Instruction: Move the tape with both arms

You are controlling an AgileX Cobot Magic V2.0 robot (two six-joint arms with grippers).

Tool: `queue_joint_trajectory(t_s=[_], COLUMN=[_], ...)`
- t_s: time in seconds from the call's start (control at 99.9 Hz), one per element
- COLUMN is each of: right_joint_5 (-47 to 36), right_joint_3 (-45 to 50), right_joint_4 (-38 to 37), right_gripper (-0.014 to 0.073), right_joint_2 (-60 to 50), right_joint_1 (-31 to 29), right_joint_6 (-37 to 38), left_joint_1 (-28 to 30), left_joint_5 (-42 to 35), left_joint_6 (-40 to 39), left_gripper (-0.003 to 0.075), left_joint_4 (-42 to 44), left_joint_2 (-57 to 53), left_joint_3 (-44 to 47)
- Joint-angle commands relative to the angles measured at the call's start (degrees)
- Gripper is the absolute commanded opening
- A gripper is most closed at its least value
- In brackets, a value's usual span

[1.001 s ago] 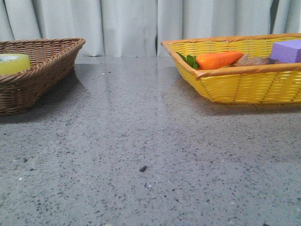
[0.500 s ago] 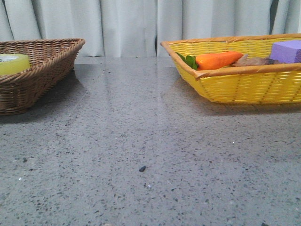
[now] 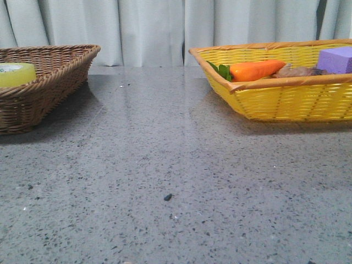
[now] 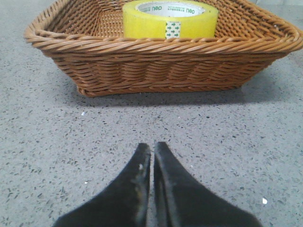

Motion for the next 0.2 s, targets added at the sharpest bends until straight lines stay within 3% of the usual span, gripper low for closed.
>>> queue_joint_trajectory(t_s=[0.0,0.19], right_joint_5=[-0.6,-0.6], right_joint_3=[1.1,1.1], right_joint_4=[0.0,0.0], right_gripper=[-0.0074,-0.0074], right_joint_2=[-1.2,-1.2], right_joint_1=[-0.5,-0.5], right_joint_6=[0.1,0.1], left_joint_1=[0.1,0.1], left_joint_5=[-3.6,-3.6], left_joint_6=[-0.7,-0.7], left_gripper=[-0.0021,-0.0020], left_joint_4=[-0.2,-0.2], left_joint_2=[-1.7,-1.7], left_joint_3=[0.8,0.8])
